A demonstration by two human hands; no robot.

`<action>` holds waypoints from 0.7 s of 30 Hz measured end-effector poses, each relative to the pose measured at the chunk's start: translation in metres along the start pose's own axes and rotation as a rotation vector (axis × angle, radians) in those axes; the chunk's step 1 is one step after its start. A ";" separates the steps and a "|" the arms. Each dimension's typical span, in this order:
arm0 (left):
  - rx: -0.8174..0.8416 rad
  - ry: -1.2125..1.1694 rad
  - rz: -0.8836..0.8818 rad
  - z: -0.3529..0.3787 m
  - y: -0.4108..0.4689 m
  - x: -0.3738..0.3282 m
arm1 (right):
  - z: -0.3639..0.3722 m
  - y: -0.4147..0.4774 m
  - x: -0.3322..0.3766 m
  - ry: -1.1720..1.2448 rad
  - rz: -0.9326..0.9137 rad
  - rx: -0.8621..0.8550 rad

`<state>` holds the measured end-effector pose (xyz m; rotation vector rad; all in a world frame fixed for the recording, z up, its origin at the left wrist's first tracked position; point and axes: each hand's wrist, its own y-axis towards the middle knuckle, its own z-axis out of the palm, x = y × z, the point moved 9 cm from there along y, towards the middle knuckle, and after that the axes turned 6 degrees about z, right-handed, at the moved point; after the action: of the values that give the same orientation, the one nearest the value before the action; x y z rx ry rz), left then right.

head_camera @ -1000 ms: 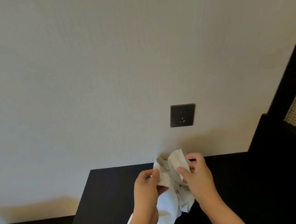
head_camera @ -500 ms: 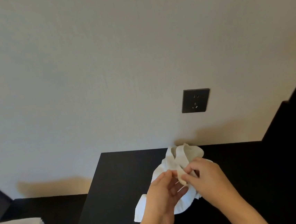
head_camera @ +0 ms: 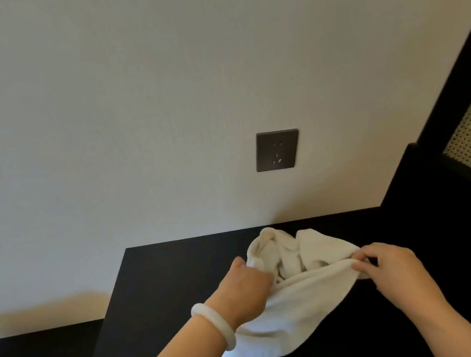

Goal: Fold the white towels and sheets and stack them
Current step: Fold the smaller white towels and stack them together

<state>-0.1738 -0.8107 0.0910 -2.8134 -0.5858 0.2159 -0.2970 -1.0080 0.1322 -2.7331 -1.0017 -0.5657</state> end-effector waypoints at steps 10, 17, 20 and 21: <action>-0.113 -0.126 -0.252 0.006 0.025 0.036 | 0.026 0.010 -0.005 0.186 0.027 -0.022; 0.035 -0.193 -0.509 0.044 0.017 0.075 | 0.013 0.010 -0.009 0.136 0.022 -0.078; 0.079 -0.156 -0.584 0.050 0.003 0.092 | 0.019 0.007 -0.013 0.153 0.078 -0.073; 0.048 -0.185 -0.612 0.050 -0.003 0.099 | 0.021 0.007 -0.013 0.170 0.089 -0.067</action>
<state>-0.0952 -0.7564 0.0351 -2.4374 -1.4159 0.3573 -0.2956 -1.0149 0.1074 -2.7146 -0.8315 -0.8143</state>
